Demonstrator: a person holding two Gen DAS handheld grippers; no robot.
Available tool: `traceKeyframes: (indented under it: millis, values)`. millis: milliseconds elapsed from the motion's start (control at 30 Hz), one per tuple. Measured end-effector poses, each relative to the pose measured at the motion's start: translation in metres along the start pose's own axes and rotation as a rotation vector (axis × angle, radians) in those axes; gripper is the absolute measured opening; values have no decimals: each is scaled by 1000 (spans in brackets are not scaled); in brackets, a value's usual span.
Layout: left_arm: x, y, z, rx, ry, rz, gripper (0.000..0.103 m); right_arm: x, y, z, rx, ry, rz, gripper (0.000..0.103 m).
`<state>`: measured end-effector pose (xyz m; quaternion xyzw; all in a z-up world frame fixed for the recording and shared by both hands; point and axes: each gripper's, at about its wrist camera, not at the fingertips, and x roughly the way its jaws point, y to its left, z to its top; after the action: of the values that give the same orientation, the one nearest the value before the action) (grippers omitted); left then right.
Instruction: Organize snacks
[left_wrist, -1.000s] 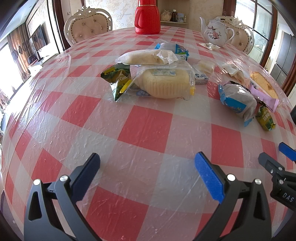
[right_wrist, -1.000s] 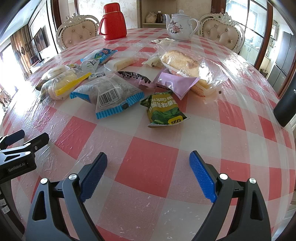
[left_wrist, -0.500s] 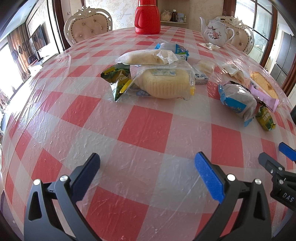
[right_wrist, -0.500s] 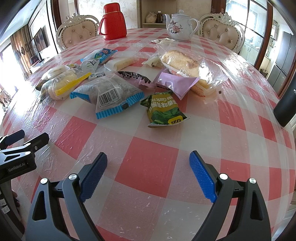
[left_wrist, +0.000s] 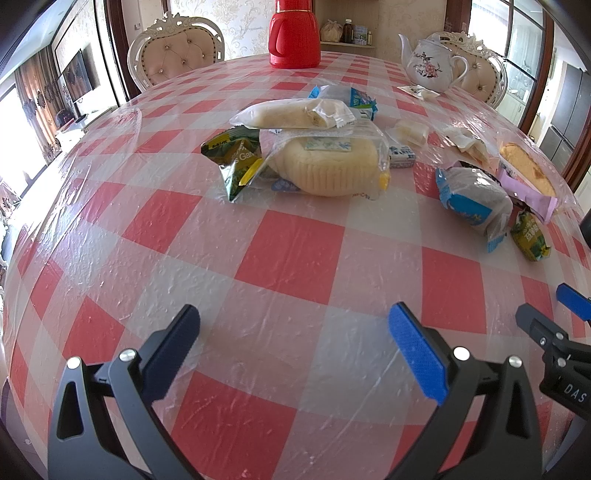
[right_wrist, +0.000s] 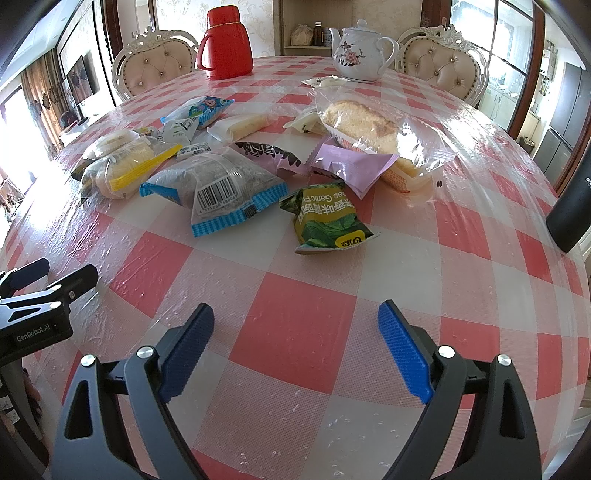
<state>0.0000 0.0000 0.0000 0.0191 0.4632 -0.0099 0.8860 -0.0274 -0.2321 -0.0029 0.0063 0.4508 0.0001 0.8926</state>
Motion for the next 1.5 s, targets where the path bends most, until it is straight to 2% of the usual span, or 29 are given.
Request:
traceKeyframes:
  millis: [1267,1367,1400,1500]
  values:
    - [0,0,0,3,5,-2,102,0,0,0,1,0,0,88]
    - [-2,-1,-1,20,13,-30,102,0,0,0,-2,0,1,88]
    - [-5,-4,-3,30,13,-69,102,1,1,0,-11,11,8,88]
    - [-22,-15,-6,16,-43,-142,102,3,1,4,-88,78,64,87]
